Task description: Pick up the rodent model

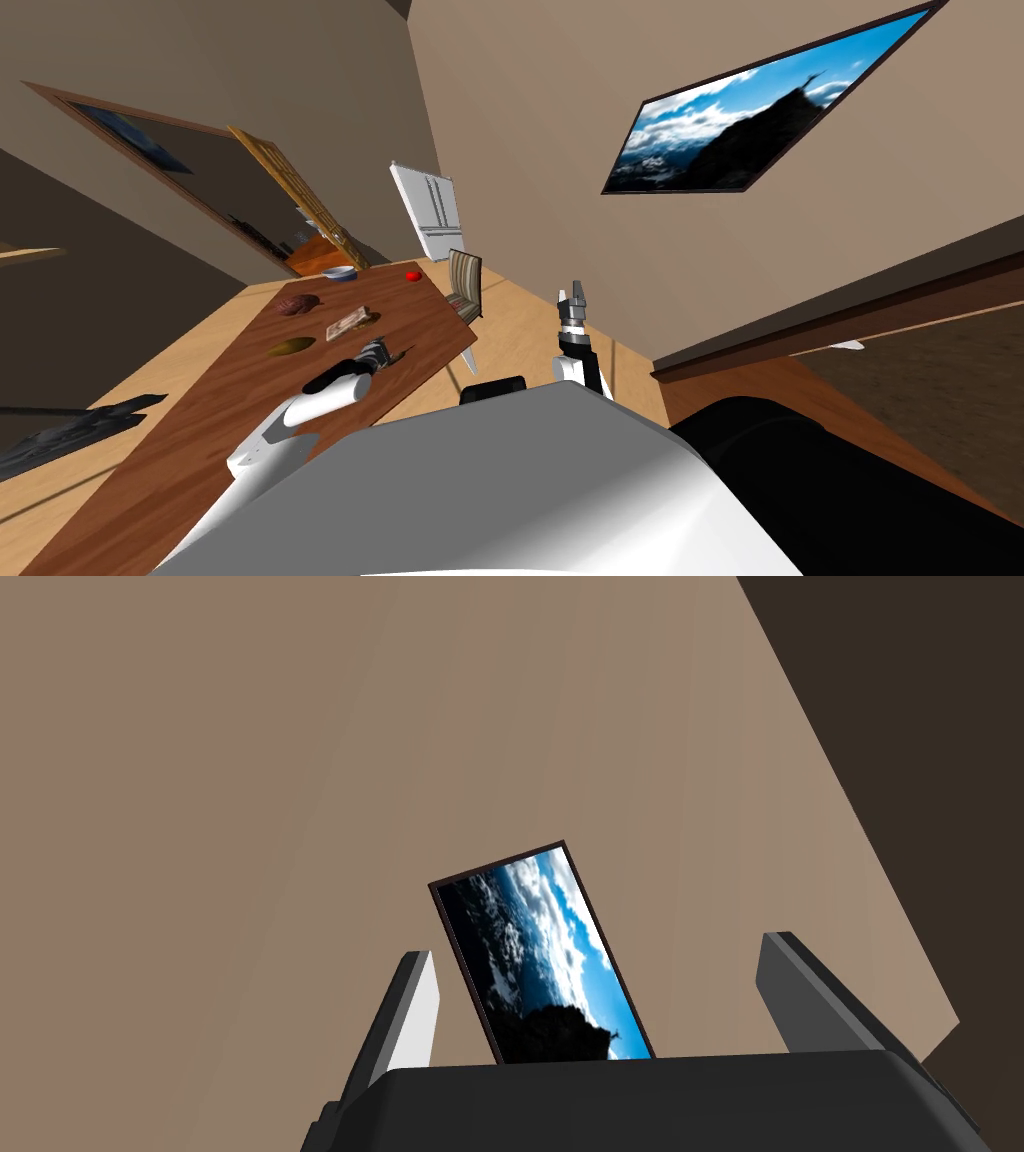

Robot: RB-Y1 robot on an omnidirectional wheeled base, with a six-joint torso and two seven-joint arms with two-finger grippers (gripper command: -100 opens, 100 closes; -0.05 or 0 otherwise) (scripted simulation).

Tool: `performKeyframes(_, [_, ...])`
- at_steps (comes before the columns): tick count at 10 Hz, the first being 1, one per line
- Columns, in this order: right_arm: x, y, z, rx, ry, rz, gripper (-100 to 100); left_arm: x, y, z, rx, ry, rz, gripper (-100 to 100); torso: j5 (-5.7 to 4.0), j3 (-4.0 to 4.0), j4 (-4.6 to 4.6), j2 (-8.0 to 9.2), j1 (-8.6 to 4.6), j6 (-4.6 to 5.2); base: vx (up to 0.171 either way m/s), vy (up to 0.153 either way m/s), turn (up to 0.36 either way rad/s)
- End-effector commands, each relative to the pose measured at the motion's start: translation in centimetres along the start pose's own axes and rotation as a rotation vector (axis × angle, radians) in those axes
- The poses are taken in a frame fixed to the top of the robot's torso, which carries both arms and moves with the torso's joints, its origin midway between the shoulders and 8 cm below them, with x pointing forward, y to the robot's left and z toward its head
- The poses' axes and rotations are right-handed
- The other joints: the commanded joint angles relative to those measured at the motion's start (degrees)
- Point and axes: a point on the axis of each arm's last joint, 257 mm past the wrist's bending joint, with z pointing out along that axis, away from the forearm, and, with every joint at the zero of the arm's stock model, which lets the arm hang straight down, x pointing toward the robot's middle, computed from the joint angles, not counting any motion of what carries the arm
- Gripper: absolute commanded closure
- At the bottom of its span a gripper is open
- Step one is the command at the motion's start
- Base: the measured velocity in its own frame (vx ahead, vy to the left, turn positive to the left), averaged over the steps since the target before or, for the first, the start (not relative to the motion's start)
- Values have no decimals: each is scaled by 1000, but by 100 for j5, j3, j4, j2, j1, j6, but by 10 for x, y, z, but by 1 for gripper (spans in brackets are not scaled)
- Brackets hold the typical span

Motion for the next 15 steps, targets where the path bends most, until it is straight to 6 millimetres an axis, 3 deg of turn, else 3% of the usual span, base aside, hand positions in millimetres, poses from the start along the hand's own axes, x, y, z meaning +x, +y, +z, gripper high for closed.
performKeyframes(1, [0,0,0,0,0,0,0,-11,12,3,-40,-20,-12,-100,0,0,0,0,0,0,31,-43,-18])
performKeyframes(8, [0,0,0,0,0,0,0,-74,55,11,-238,-134,-104,-100,1,1,0,2,4,-1,37,-39,-33])
performKeyframes(15, [0,0,0,0,0,0,0,-124,91,3,-406,-235,-207,-100,1,2,0,5,4,-2,39,-36,-33])
